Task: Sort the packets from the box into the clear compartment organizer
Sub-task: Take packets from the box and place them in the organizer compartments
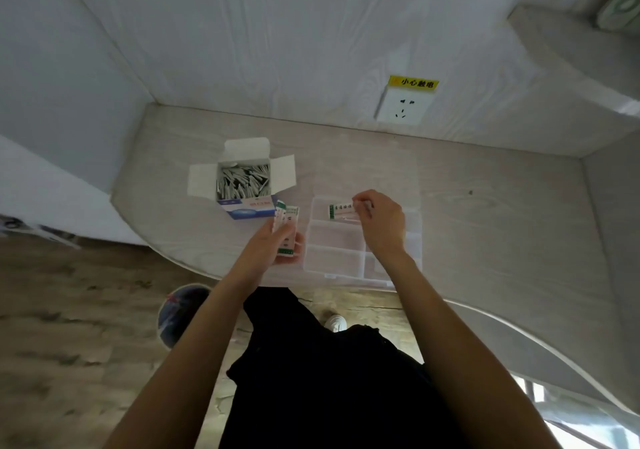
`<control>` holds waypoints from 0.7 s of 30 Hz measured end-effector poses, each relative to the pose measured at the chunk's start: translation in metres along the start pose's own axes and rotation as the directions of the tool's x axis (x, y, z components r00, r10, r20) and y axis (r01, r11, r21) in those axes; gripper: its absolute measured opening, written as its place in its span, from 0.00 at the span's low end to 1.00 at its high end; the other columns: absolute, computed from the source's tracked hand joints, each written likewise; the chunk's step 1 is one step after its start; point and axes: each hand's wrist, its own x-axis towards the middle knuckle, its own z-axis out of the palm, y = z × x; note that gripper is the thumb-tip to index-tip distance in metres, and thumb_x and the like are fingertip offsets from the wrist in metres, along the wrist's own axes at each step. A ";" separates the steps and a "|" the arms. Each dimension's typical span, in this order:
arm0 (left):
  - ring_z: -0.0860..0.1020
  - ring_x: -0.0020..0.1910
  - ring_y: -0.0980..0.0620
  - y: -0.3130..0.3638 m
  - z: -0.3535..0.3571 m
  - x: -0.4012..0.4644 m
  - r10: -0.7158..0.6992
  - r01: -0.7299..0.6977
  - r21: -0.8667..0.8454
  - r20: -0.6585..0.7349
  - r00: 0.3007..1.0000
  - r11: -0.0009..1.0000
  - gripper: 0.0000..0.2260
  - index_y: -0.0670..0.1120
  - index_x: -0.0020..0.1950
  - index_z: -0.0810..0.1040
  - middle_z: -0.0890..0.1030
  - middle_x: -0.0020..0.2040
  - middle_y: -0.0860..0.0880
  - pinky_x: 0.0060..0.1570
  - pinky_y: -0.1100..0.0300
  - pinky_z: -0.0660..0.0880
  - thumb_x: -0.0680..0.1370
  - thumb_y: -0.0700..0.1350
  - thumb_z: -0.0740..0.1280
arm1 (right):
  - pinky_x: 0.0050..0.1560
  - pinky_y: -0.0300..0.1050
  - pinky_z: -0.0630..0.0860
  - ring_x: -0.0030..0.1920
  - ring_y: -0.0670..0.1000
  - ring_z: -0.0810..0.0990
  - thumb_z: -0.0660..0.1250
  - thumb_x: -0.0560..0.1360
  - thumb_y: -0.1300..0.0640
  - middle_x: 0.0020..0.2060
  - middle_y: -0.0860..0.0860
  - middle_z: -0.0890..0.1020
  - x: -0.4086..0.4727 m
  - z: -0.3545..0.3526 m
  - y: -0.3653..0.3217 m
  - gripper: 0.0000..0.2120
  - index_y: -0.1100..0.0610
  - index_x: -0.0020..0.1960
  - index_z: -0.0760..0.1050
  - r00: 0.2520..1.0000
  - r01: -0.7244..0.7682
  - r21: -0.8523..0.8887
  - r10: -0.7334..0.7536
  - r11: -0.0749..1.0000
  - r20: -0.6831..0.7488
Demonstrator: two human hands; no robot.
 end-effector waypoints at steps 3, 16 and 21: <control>0.79 0.34 0.51 0.003 0.002 -0.004 -0.061 0.062 -0.086 0.014 0.998 0.994 0.14 0.45 0.46 0.77 0.82 0.36 0.48 0.38 0.54 0.77 0.82 0.49 0.54 | 0.43 0.41 0.71 0.47 0.52 0.78 0.62 0.79 0.57 0.47 0.53 0.82 0.001 0.009 -0.007 0.07 0.55 0.51 0.78 0.999 0.028 -0.139 -0.024 0.990 0.030; 0.81 0.39 0.53 0.014 0.003 0.009 0.145 -0.181 0.223 0.171 0.975 0.958 0.07 0.49 0.47 0.78 0.82 0.40 0.47 0.42 0.61 0.74 0.80 0.40 0.61 | 0.44 0.39 0.59 0.48 0.52 0.73 0.61 0.78 0.56 0.41 0.52 0.83 0.017 0.017 -0.005 0.10 0.53 0.52 0.81 0.909 0.410 -0.468 -0.313 0.783 0.274; 0.70 0.29 0.55 0.026 0.023 0.015 0.033 -0.053 0.132 0.146 0.989 0.990 0.09 0.42 0.46 0.74 0.74 0.35 0.48 0.29 0.66 0.68 0.82 0.38 0.56 | 0.46 0.44 0.72 0.49 0.52 0.78 0.59 0.79 0.56 0.46 0.52 0.83 0.015 0.007 -0.005 0.11 0.54 0.54 0.80 0.918 0.366 -0.351 -0.273 0.862 0.288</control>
